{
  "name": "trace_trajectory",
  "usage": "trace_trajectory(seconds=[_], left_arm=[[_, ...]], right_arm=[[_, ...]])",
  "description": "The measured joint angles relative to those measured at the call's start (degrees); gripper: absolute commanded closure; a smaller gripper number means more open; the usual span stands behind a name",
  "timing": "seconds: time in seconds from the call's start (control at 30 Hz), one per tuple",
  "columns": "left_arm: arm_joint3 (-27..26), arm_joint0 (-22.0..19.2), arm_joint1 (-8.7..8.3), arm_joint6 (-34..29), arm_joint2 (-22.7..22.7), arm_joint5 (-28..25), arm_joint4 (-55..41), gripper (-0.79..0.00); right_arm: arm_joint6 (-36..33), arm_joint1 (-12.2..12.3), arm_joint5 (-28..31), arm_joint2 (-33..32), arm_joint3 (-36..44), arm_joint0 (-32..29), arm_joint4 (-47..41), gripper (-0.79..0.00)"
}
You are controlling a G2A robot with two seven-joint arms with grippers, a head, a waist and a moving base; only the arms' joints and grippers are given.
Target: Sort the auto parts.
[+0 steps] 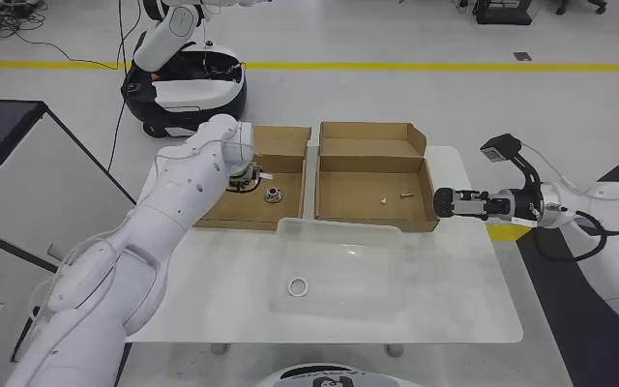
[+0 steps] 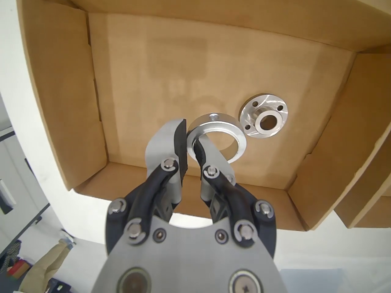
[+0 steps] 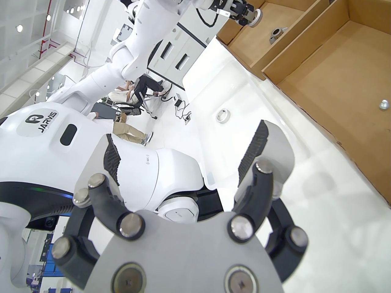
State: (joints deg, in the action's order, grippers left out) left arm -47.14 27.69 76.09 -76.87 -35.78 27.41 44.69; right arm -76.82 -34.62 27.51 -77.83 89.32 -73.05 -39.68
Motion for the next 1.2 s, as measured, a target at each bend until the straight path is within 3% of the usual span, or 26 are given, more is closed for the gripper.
trace_trajectory(seconds=[0.33, 1.03, 1.1, 1.2], left_arm=[[7.87, -2.11, 3.86, 0.25, 2.67, 0.22, -1.69, 0.000], [22.30, -4.69, 9.86, 3.84, 3.61, -1.56, -5.17, 0.000], [23.28, -4.90, 10.29, 4.11, 3.53, -1.73, -5.55, -0.049], [24.77, -5.26, 10.96, 4.52, 3.57, -2.10, -5.66, -0.188]], right_arm=[[0.00, 0.00, 0.00, 0.00, 0.00, 0.00, 0.00, -0.785], [0.00, 0.00, 0.00, 0.00, 0.00, 0.00, 0.00, -0.785], [0.00, 0.00, 0.00, 0.00, 0.00, 0.00, 0.00, -0.785], [0.00, 0.00, 0.00, 0.00, 0.00, 0.00, 0.00, -0.785]])
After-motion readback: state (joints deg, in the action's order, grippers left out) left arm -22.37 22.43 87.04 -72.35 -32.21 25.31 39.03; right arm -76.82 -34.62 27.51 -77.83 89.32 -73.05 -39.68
